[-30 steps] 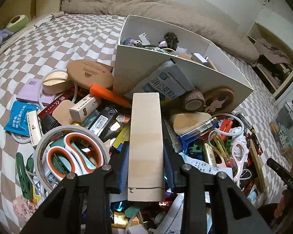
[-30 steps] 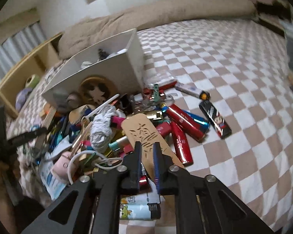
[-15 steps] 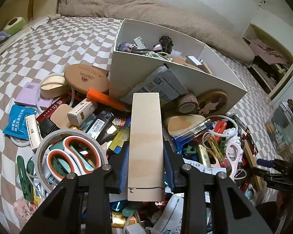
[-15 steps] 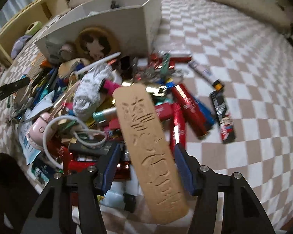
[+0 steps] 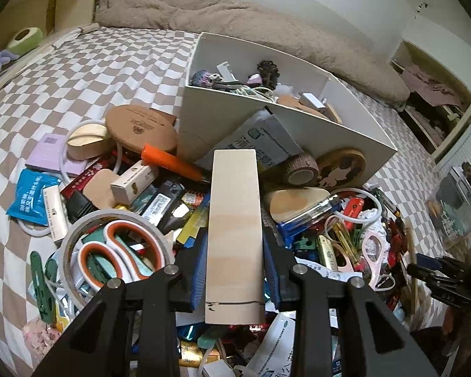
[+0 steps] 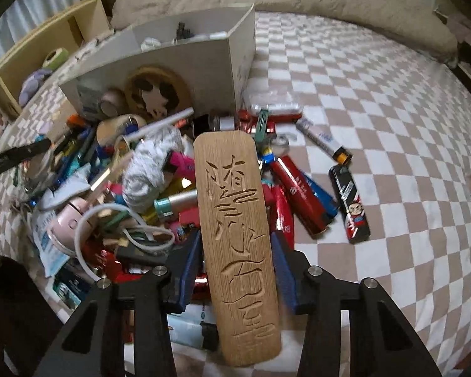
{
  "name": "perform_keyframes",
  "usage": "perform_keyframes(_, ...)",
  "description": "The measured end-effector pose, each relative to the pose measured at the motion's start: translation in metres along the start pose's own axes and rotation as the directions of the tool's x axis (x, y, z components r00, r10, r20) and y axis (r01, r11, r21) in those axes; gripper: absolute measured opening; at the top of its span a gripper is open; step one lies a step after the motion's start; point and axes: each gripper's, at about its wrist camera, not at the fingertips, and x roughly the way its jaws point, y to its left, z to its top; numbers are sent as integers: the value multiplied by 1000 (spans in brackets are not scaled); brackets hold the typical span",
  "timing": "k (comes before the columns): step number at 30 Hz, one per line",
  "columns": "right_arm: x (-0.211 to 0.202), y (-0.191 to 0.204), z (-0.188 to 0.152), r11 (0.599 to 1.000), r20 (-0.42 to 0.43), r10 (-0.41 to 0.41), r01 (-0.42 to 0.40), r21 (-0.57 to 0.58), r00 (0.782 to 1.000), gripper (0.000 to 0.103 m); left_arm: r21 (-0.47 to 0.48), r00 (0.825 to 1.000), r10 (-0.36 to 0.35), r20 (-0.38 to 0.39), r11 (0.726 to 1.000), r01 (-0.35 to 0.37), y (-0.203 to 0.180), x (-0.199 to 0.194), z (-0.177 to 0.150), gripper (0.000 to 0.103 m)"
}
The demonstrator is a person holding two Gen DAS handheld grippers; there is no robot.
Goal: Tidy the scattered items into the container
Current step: 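Lift the plaque and the wooden block up from the pile with both grippers, then carry the block over the white box and open the left gripper while the right gripper carries the plaque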
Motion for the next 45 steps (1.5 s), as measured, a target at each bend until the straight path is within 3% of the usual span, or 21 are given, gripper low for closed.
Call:
perform_keyframes(7, -15, 8, 7, 995, 46, 82, -84, 48, 996, 45, -7, 1000, -7, 26, 1000, 7, 2, -9, 3, 32)
perform_keyframes(17, -36, 24, 39, 970, 123, 221, -231, 79, 968, 44, 13, 996, -17, 83, 1000, 16, -4, -29, 14, 32)
perform_keyframes(30, -68, 20, 83, 939, 176, 314, -333, 88, 933, 44, 50, 983, 42, 178, 997, -52, -16, -40, 81, 32)
perform_keyframes(39, -89, 28, 134, 946, 210, 307, -322, 45, 928, 44, 51, 979, 34, 201, 998, -45, -30, -27, 123, 32)
perform_keyframes(45, -96, 39, 170, 963, 237, 259, -270, 11, 936, 44, 73, 980, 46, 194, 995, -61, -36, -8, 136, 32)
